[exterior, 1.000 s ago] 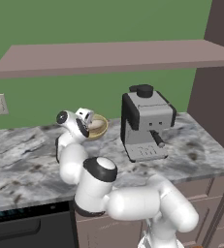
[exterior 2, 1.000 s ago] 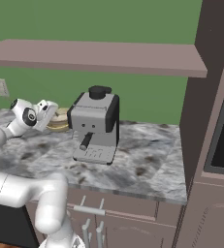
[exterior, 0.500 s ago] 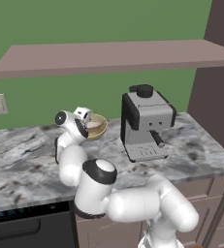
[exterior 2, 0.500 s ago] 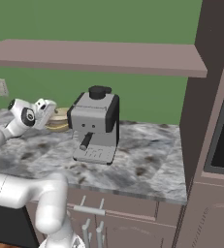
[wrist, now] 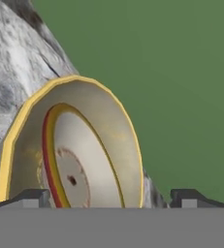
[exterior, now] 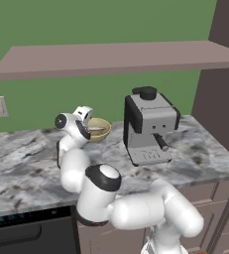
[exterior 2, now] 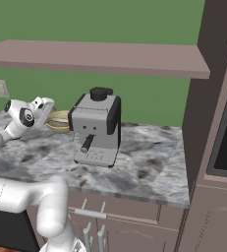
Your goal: Pick up the bowls on the counter and stack them on top of one another in the open cabinet. Place the smaller bowl on top of the larger bowl.
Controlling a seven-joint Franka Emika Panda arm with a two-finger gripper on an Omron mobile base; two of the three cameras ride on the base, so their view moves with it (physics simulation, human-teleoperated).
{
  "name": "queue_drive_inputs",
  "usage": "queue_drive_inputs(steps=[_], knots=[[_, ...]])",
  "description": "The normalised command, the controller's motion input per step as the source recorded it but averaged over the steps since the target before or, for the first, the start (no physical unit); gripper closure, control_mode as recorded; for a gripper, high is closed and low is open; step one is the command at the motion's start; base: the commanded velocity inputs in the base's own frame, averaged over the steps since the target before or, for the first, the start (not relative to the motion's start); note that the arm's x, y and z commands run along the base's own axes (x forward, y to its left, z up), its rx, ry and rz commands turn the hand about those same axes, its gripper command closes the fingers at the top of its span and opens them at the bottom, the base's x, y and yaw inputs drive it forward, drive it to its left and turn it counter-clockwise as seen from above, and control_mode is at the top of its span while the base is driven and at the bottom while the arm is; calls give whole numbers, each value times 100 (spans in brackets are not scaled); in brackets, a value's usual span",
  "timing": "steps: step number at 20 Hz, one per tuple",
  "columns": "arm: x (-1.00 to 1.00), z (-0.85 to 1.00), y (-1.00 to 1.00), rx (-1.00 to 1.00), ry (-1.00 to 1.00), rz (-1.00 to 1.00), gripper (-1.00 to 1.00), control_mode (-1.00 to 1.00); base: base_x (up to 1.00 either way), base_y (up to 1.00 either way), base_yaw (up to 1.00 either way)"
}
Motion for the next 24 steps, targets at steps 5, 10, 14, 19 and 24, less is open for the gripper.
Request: queue_drive_inputs(steps=[5,10,14,19,24], knots=[[-13,2,0,0,0,0,-100,-100,0,0,0],[-21,0,0,0,0,0,-100,-100,0,0,0],[-21,0,0,0,0,0,-100,-100,0,0,0],[-15,0,0,0,0,0,-100,-100,0,0,0],[-3,0,0,0,4,0,-100,-100,0,0,0]])
